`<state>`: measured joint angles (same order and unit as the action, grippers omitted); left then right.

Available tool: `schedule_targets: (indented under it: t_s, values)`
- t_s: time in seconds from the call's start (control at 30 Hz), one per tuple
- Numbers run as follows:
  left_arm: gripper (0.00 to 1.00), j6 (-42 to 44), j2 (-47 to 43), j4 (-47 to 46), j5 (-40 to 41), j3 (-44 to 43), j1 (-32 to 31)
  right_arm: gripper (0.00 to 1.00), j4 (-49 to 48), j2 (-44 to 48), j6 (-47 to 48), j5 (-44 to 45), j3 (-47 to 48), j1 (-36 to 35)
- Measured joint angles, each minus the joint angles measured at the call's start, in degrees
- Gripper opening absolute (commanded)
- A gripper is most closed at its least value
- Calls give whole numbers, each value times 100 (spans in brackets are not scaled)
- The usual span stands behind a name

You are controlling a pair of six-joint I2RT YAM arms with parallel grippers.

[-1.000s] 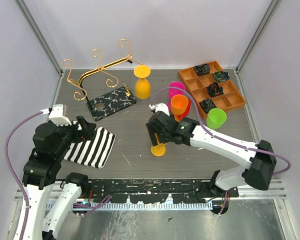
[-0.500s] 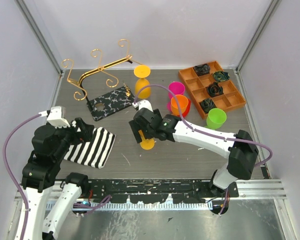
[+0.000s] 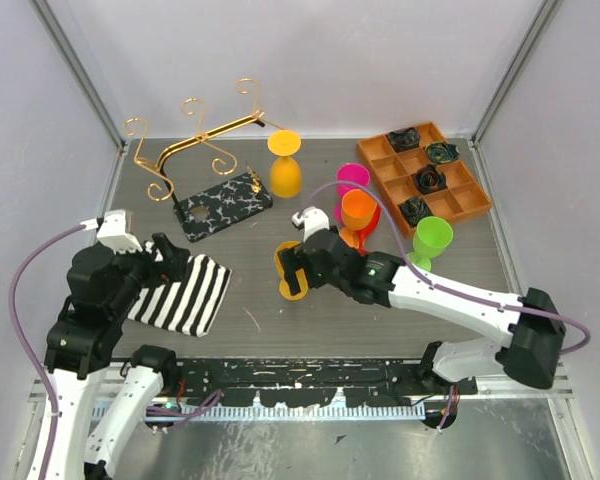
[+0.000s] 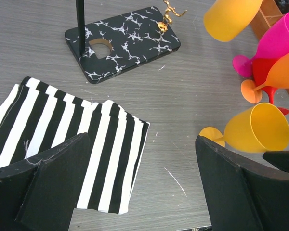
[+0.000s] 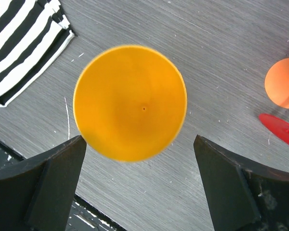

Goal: Place the wine glass upside down on the wine glass rack
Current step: Move the wine glass to the center of the board.

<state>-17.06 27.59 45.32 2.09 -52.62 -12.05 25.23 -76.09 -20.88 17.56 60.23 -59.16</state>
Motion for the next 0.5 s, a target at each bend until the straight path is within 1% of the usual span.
schedule_targets:
  t_s: [0.2,0.33,0.5]
  values:
    - [99,-9,236,-2,-105,0,0,100,-859,1016,57,-188,-1224,-2]
    - [99,-11,251,-7,-133,0,0,100,-1635,1770,109,-293,-2081,-4]
    - [99,-11,251,-35,-131,2,0,100,-2638,2111,90,-289,-3036,-4]
